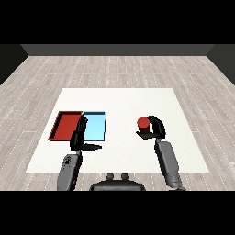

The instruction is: Pick the red can and put it in the red box

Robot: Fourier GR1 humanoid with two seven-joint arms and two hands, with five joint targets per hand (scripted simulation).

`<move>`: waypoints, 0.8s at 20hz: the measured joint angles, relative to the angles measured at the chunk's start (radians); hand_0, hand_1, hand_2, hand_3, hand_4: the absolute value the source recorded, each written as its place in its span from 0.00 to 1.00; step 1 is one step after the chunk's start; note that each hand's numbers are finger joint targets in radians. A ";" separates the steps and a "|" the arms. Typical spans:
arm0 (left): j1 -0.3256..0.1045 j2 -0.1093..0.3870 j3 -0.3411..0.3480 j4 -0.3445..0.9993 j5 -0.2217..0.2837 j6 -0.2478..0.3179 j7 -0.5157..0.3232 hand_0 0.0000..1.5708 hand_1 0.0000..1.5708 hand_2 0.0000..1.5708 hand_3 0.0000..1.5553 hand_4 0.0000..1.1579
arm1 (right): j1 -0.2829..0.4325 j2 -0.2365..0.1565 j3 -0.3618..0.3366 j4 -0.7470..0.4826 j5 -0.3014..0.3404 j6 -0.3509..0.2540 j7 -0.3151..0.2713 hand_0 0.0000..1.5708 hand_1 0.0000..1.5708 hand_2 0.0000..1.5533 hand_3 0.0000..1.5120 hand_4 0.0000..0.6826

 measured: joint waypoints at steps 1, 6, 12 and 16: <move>-0.003 -0.002 -0.011 0.002 -0.003 0.007 0.006 0.00 0.00 0.00 0.00 0.00 | 0.004 0.016 0.015 -0.024 0.010 -0.017 0.011 0.92 0.92 0.92 0.92 0.95; -0.012 -0.004 -0.047 0.008 -0.003 0.029 0.027 0.00 0.00 0.00 0.00 0.00 | -0.044 0.071 0.206 -0.034 0.018 -0.228 0.037 0.92 0.92 0.92 0.92 0.95; -0.062 -0.008 -0.156 0.074 0.014 0.116 0.050 0.00 0.00 0.00 0.00 0.00 | -0.093 0.089 0.354 -0.032 -0.022 -0.401 0.050 0.92 0.92 0.92 0.91 0.95; -0.076 -0.009 -0.209 0.104 0.033 0.149 0.056 0.00 0.00 0.00 0.00 0.00 | -0.123 0.092 0.394 -0.018 -0.059 -0.459 0.047 0.93 0.93 0.93 0.92 0.97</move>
